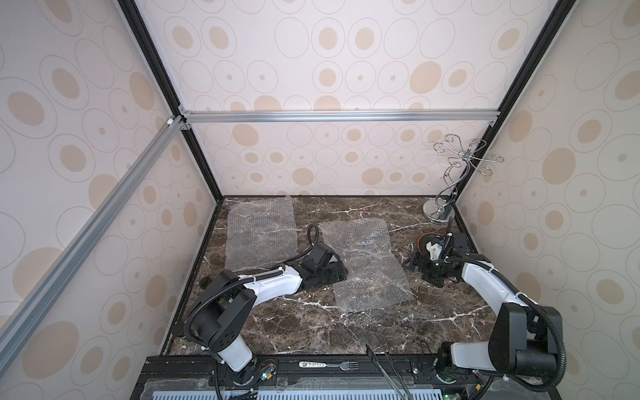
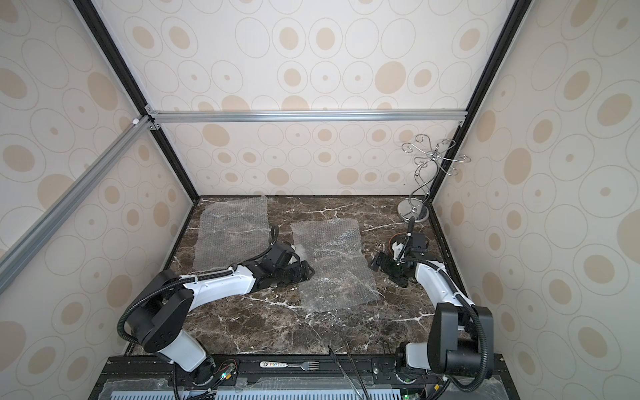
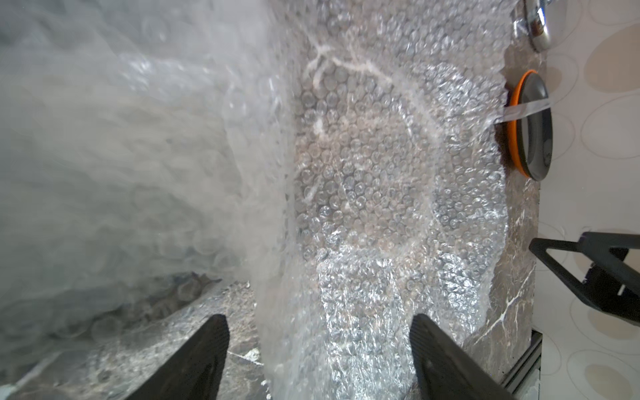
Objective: Unpack dinner plates from bubble wrap
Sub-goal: Pick up the bubble wrap from the center of the board.
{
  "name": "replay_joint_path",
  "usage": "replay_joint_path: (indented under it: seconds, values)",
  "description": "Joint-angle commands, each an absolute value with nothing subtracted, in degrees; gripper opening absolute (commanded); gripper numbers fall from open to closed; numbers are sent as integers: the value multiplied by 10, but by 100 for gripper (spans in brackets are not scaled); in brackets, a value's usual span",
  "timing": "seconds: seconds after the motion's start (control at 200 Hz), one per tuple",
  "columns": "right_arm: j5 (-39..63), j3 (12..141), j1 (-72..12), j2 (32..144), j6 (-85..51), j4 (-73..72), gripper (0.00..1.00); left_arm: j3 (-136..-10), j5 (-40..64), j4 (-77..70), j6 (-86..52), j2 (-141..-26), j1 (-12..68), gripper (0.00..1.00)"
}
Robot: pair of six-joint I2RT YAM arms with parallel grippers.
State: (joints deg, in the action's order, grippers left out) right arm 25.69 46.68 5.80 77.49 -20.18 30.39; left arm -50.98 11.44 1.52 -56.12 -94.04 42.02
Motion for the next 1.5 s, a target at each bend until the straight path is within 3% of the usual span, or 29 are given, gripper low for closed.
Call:
replay_joint_path:
  seconds: [0.0,0.12,0.32,0.455,0.875,1.496]
  values:
    - [263,461,58,782,-192,305,99,-519,124,-8,-576,-958,424,77]
    - [264,462,58,785,-191,305,99,-530,126,-13,-573,-977,425,63]
    - [261,462,58,783,-186,309,99,-552,120,-4,-561,-982,425,19]
    - [259,466,58,782,-184,313,99,-586,110,33,-538,-975,424,0]
    - [245,509,58,761,-165,356,99,-697,153,150,-450,-941,346,0]
    - [262,548,59,777,-162,372,97,-824,232,369,-261,-901,80,0]
